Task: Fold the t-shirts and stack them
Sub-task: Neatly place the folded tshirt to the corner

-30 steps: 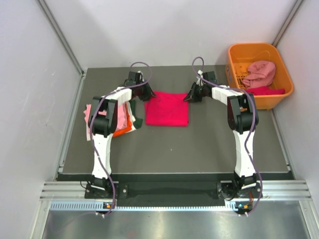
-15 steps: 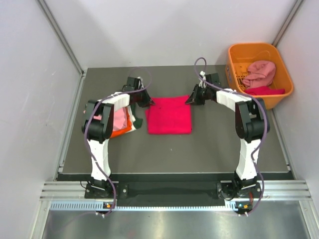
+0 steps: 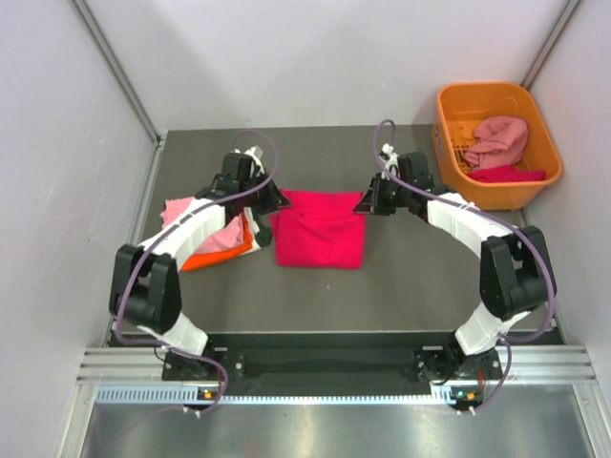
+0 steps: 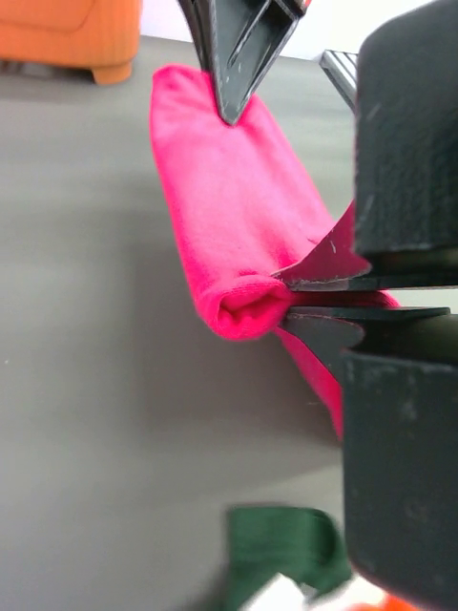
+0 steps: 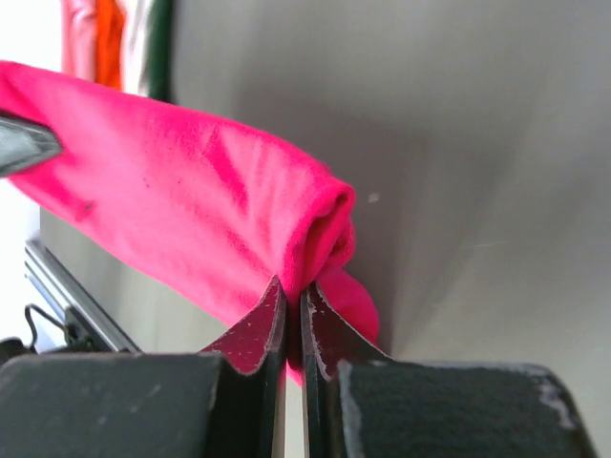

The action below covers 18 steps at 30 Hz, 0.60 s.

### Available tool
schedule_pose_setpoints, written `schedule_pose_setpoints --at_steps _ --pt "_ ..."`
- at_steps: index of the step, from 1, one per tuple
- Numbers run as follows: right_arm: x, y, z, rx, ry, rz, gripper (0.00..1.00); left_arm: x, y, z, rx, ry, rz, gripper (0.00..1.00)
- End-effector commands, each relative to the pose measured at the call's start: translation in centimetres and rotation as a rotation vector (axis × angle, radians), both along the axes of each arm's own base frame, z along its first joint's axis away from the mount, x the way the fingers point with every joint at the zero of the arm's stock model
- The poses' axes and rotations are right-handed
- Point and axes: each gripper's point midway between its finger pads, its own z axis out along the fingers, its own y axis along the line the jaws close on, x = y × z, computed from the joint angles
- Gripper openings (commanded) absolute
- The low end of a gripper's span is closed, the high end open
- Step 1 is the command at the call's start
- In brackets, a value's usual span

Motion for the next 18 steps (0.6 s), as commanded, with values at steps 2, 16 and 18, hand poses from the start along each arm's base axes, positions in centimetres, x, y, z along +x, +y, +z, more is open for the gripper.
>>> schedule_pose_setpoints --at_steps 2,16,18 --pt "-1.9 1.8 5.5 -0.005 -0.159 0.065 0.00 -2.9 2.6 4.7 0.065 -0.075 0.047 0.00" --pt "-7.0 12.5 15.4 0.080 -0.295 0.223 0.00 -10.2 14.4 12.8 0.264 -0.167 0.346 0.00" --pt "-6.9 14.8 16.3 0.109 -0.307 0.233 0.00 -9.9 17.7 13.3 0.328 -0.169 0.454 0.00"
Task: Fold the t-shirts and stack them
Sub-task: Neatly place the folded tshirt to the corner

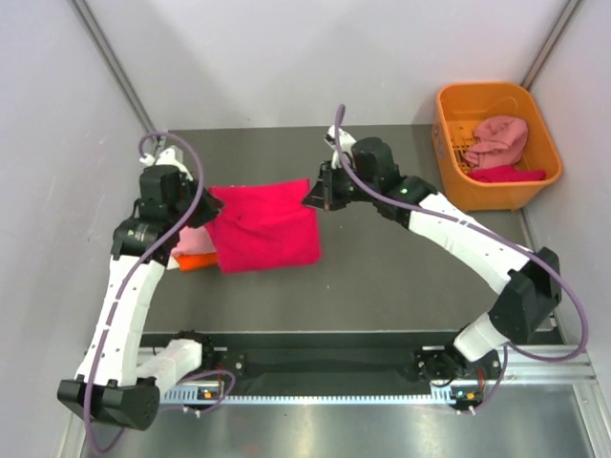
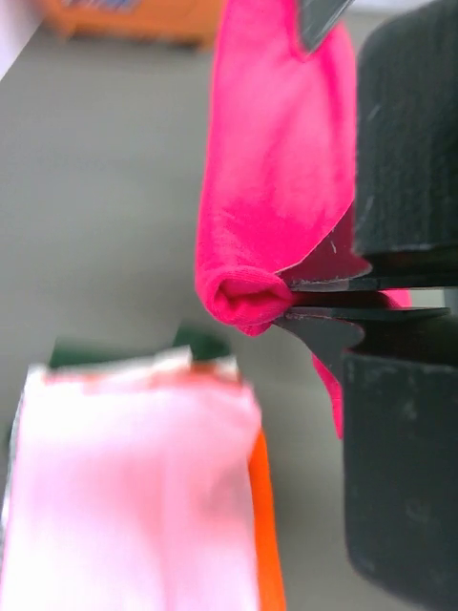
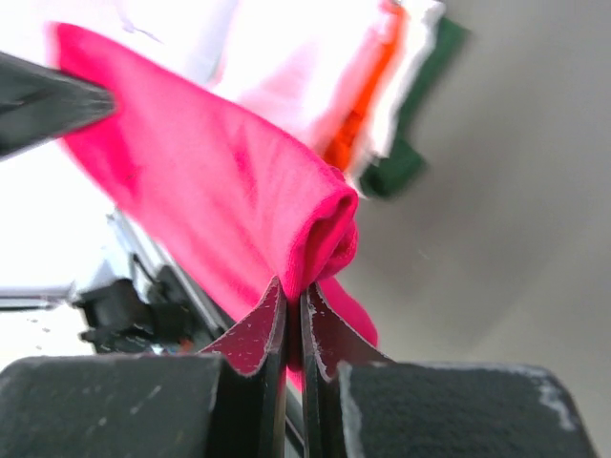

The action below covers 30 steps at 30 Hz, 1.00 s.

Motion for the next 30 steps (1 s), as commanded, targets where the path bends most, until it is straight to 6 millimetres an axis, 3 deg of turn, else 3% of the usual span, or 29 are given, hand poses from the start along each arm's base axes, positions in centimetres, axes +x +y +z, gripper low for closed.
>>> schedule_pose_setpoints --at_steps 1,2,3,4,6,7,9,10,11,13,17,19,20,21,23,24,25,26,27,28,29,30 --pt "0.8 3.9 1.7 0.045 -0.020 -0.007 0.00 -0.3 5.7 0.4 0.137 0.028 0.179 0.00" --pt "0.9 4.7 1.7 0.049 -0.019 -0.002 0.00 -0.3 7.1 0.4 0.152 0.032 0.227 0.00" --pt "1.0 5.7 3.1 0.073 -0.039 0.008 0.00 -0.3 8.7 0.4 0.174 0.036 0.279 0.00" --pt "0.7 7.1 2.2 0.063 -0.020 0.021 0.00 -0.4 9.7 0.5 0.185 0.045 0.308 0.00" --pt "0.8 8.8 3.5 0.088 -0.040 0.034 0.00 -0.7 12.5 0.4 0.206 0.057 0.393 0.00" --pt "0.5 10.3 2.4 0.077 -0.025 0.051 0.00 -0.7 13.3 0.4 0.206 0.061 0.419 0.00" --pt "0.6 11.8 3.7 0.105 -0.043 0.058 0.00 -0.8 15.4 0.7 0.196 0.056 0.482 0.00" --pt "0.5 13.0 2.5 0.093 -0.022 0.068 0.00 -0.6 15.8 1.0 0.182 0.051 0.486 0.00" --pt "0.3 15.0 3.0 0.117 -0.019 0.080 0.00 -0.2 17.1 0.8 0.168 0.074 0.512 0.00" --pt "0.6 15.6 2.2 0.113 -0.013 0.077 0.00 0.1 17.5 1.1 0.164 0.068 0.516 0.00" --pt "1.9 17.2 2.2 0.139 -0.015 0.059 0.00 2.4 18.6 -0.9 0.135 0.114 0.527 0.00" --pt "2.9 18.1 0.5 0.126 0.001 0.052 0.00 3.3 19.2 -1.7 0.113 0.129 0.532 0.00" --pt "3.6 18.4 1.6 0.149 -0.016 0.046 0.00 4.2 19.7 -2.7 0.104 0.147 0.538 0.00" --pt "4.3 19.0 -0.1 0.135 0.003 0.040 0.00 4.8 19.9 -3.0 0.102 0.153 0.540 0.00" --pt "6.0 19.6 0.5 0.174 -0.018 0.026 0.00 6.4 19.9 -5.1 0.060 0.201 0.519 0.00" --pt "6.9 20.0 -1.0 0.175 0.003 0.015 0.00 7.1 20.2 -5.6 0.057 0.201 0.519 0.00" --pt "7.6 20.3 -1.2 0.193 0.008 0.012 0.00 7.6 20.8 -6.3 0.061 0.212 0.537 0.00" --pt "8.9 20.5 -0.1 0.252 0.004 -0.006 0.00 8.6 21.3 -7.8 0.050 0.235 0.547 0.00" --pt "9.8 21.2 -2.4 0.251 0.033 -0.008 0.00 9.4 21.8 -8.1 0.049 0.228 0.558 0.00" --pt "10.5 21.5 -1.9 0.283 0.030 -0.011 0.00 10.1 22.1 -8.7 0.039 0.236 0.565 0.00" --pt "11.6 21.4 -2.4 0.296 0.034 -0.029 0.00 11.1 22.3 -10.4 0.029 0.269 0.558 0.00" --pt "12.5 21.8 -3.6 0.320 0.043 -0.044 0.00 12.1 22.2 -10.9 0.007 0.264 0.537 0.00"
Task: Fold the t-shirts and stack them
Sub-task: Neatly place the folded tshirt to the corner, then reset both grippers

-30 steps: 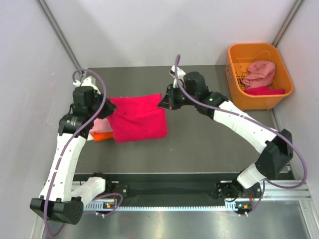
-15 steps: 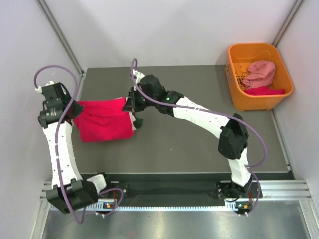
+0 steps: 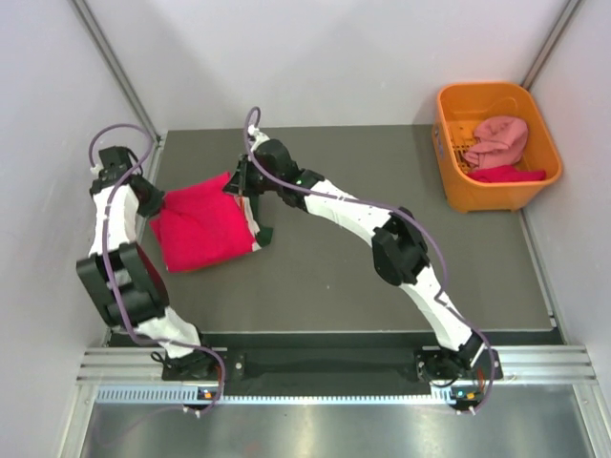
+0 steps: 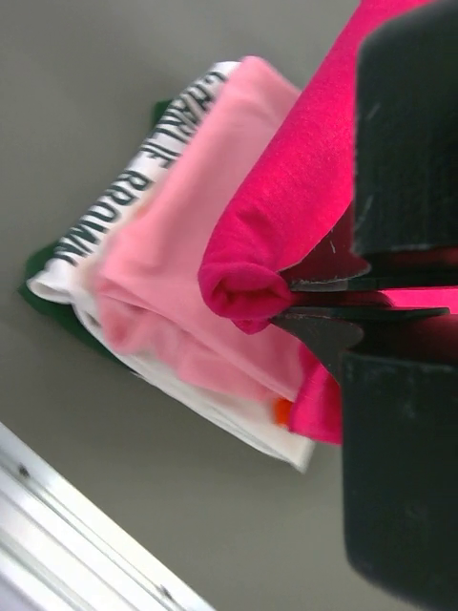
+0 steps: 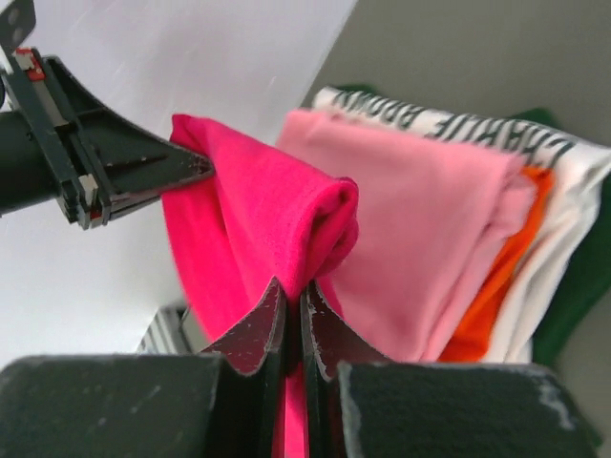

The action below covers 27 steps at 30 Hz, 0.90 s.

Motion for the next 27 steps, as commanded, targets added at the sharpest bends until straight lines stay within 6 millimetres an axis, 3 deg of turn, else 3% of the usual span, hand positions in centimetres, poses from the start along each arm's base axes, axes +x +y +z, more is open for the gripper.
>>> schedule_pose_setpoints --at_steps 1,2,3,4,5,6,7,8,9,10,12,14,15,16,17,18,19,20,21,22,23,24,25,26,27 --pt "4.8 0.4 2.2 0.171 -0.033 -0.086 0.00 5.3 1.8 0.6 -0.002 -0.132 0.007 0.00" --pt "5.8 0.0 1.8 0.184 -0.025 -0.116 0.07 6.1 1.6 -1.6 -0.050 -0.094 -0.002 0.00" --pt "6.7 -0.2 0.7 0.186 -0.017 -0.138 0.18 6.9 1.6 -1.9 -0.067 -0.093 -0.007 0.17" --pt "7.2 -0.1 0.8 0.207 -0.022 -0.152 0.36 7.0 1.7 -2.8 -0.085 -0.064 0.003 0.38" --pt "8.0 -0.6 1.2 0.220 -0.021 -0.164 0.74 7.6 2.2 -3.3 -0.073 -0.049 0.013 0.50" --pt "8.2 -0.6 1.0 0.216 -0.020 -0.164 0.82 7.8 2.3 -3.2 -0.063 -0.054 0.006 0.58" --pt "8.2 -0.7 1.1 0.208 -0.022 -0.160 0.84 7.9 2.5 -2.6 -0.042 -0.067 0.001 0.63" --pt "8.1 -0.8 1.1 0.199 -0.029 -0.156 0.86 8.1 2.7 -0.6 -0.010 -0.120 -0.001 0.67" --pt "8.0 -1.3 2.4 0.193 -0.068 -0.152 0.86 8.3 2.6 0.7 0.005 -0.155 -0.009 0.75" --pt "7.8 -1.6 1.7 0.172 -0.062 -0.151 0.86 8.3 2.6 2.7 0.033 -0.201 -0.021 0.82" --pt "7.0 -2.4 3.7 0.167 -0.102 -0.137 0.84 8.4 2.4 5.5 0.059 -0.239 -0.031 0.82" --pt "6.0 -3.5 2.8 0.096 -0.120 -0.114 0.83 8.1 2.2 8.7 0.087 -0.287 -0.042 0.82" --pt "5.3 -4.5 5.6 0.104 -0.162 -0.108 0.84 7.5 1.9 9.2 0.084 -0.277 -0.043 0.82" --pt "4.6 -5.7 3.9 0.052 -0.152 -0.104 0.85 6.9 1.5 10.9 0.098 -0.306 -0.048 0.82" --pt "3.8 -7.6 8.0 0.074 -0.234 -0.108 0.85 6.5 1.1 11.6 0.099 -0.319 -0.054 0.82" --pt "3.5 -9.9 5.2 0.020 -0.204 -0.115 0.84 5.8 -0.3 13.5 0.091 -0.363 -0.086 0.82" --pt "3.1 -11.5 5.7 0.022 -0.220 -0.119 0.85 5.5 -1.2 14.0 0.084 -0.382 -0.109 0.82" --pt "1.9 -14.0 9.9 0.069 -0.290 -0.131 0.85 5.2 -2.4 13.8 0.068 -0.388 -0.141 0.83" --pt "1.7 -15.8 10.8 0.088 -0.314 -0.141 0.85 5.3 -4.7 14.1 0.055 -0.403 -0.195 0.82" --pt "2.0 -19.0 8.1 0.059 -0.270 -0.153 0.85 5.2 -6.1 14.7 0.050 -0.425 -0.222 0.83" --pt "0.9 -21.6 10.9 0.103 -0.293 -0.175 0.86 5.0 -7.4 14.0 0.039 -0.413 -0.244 0.83" --pt "0.9 -23.6 10.8 0.110 -0.286 -0.197 0.86 5.2 -10.4 13.7 0.028 -0.412 -0.308 0.82" --pt "1.2 -26.9 8.2 0.085 -0.233 -0.234 0.86 5.2 -11.8 13.7 0.018 -0.421 -0.324 0.82" --pt "0.2 -29.0 9.8 0.111 -0.259 -0.257 0.86 5.2 -13.2 12.7 0.003 -0.409 -0.344 0.82" --pt "-0.3 -30.4 9.1 0.099 -0.245 -0.269 0.86 5.1 -16.1 12.3 -0.017 -0.410 -0.402 0.82"
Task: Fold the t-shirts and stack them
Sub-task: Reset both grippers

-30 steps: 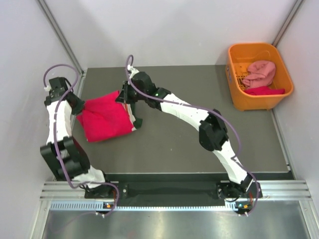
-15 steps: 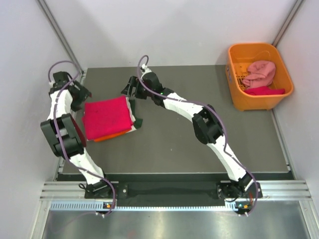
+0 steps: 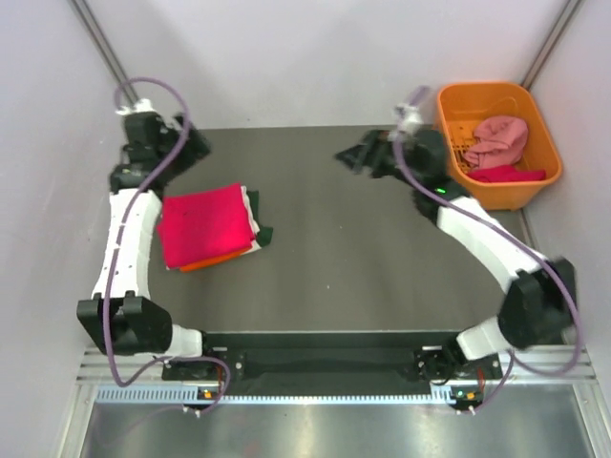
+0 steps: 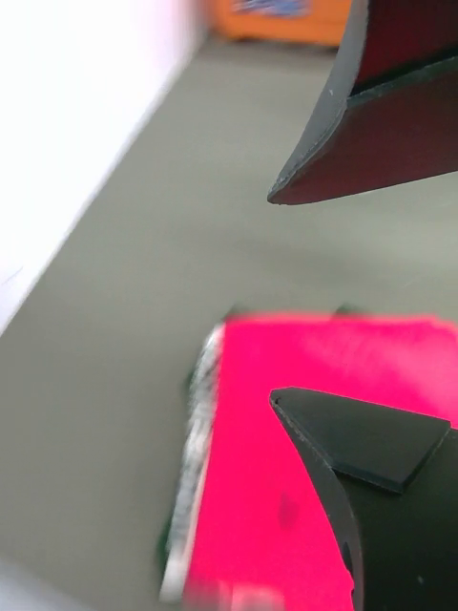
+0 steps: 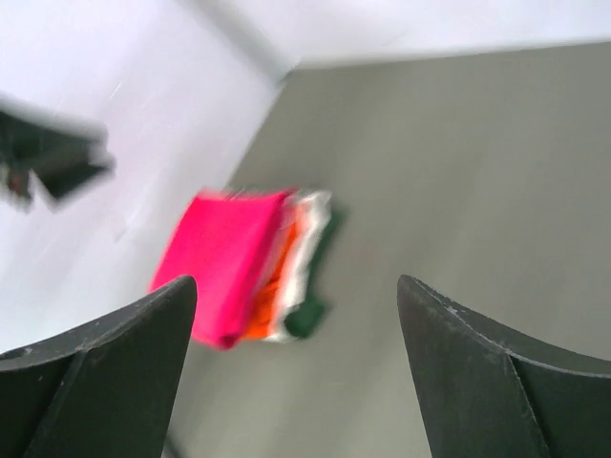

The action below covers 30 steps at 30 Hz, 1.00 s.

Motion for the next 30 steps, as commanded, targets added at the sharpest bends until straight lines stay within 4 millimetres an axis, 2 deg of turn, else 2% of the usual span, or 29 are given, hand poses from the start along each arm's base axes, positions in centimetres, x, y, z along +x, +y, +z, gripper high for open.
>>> schedule_pose_setpoints --at_steps 1,2,3,4,5,6,7,8,9,10,12,13,18,19,20,21,24,28,30 --pt "-0.8 -6.6 -1.7 -0.004 -0.004 -0.066 0.86 0.4 -7.0 -3.5 -0.042 0.051 -0.137 0.81" --pt "-1.6 -7.8 -1.1 -0.021 -0.028 -0.084 0.86 0.3 -9.3 -4.6 -0.025 0.075 -0.171 0.81" --pt "-1.8 -8.9 -2.8 -0.052 0.001 -0.118 0.86 0.3 -10.2 -5.3 -0.013 0.089 -0.180 0.80" --pt "-2.0 -10.3 -3.9 -0.079 0.031 -0.151 0.86 0.7 -11.2 -6.8 -0.005 0.125 -0.192 0.79" --pt "-2.4 -11.1 -3.9 -0.099 0.015 -0.168 0.86 0.8 -12.1 -7.7 0.000 0.142 -0.208 0.78" --pt "-2.6 -12.0 -5.5 -0.123 0.044 -0.196 0.86 0.9 -14.0 -9.4 0.009 0.182 -0.246 0.77" --pt "-2.8 -12.6 -6.1 -0.134 0.055 -0.215 0.86 1.0 -14.5 -10.4 0.031 0.201 -0.242 0.76" --pt "-3.1 -13.3 -6.4 -0.141 0.057 -0.235 0.86 0.6 -15.9 -11.4 0.053 0.225 -0.265 0.76" --pt "-3.4 -13.8 -7.8 -0.156 0.079 -0.252 0.86 0.6 -16.1 -12.3 0.080 0.244 -0.261 0.75" --pt "-3.6 -14.3 -8.2 -0.164 0.085 -0.266 0.86 0.6 -16.5 -14.0 0.098 0.286 -0.270 0.75" --pt "-4.0 -14.7 -8.7 -0.175 0.081 -0.279 0.86 0.3 -17.1 -15.9 0.120 0.330 -0.287 0.75" --pt "-4.4 -14.9 -9.6 -0.187 0.091 -0.277 0.86 0.1 -17.1 -17.5 0.129 0.368 -0.286 0.74" --pt "-5.1 -15.1 -11.3 -0.203 0.107 -0.279 0.86 0.8 -17.1 -20.9 0.163 0.426 -0.286 0.73" --pt "-5.2 -15.1 -11.7 -0.207 0.119 -0.277 0.86 0.4 -16.7 -22.6 0.193 0.488 -0.279 0.72" --pt "-5.3 -15.1 -12.0 -0.208 0.126 -0.272 0.86 0.9 -16.5 -22.3 0.222 0.498 -0.260 0.71" --pt "-5.4 -15.1 -12.3 -0.211 0.131 -0.269 0.86 0.8 -16.4 -23.6 0.237 0.542 -0.262 0.70" --pt "-5.6 -15.2 -12.9 -0.215 0.142 -0.272 0.86 0.6 -17.2 -24.6 0.233 0.577 -0.291 0.70" --pt "-5.6 -15.2 -13.2 -0.215 0.144 -0.273 0.86 0.5 -18.3 -26.9 0.221 0.604 -0.314 0.70" --pt "-5.7 -15.2 -13.1 -0.215 0.143 -0.272 0.86 0.2 -18.2 -28.2 0.225 0.639 -0.309 0.69"
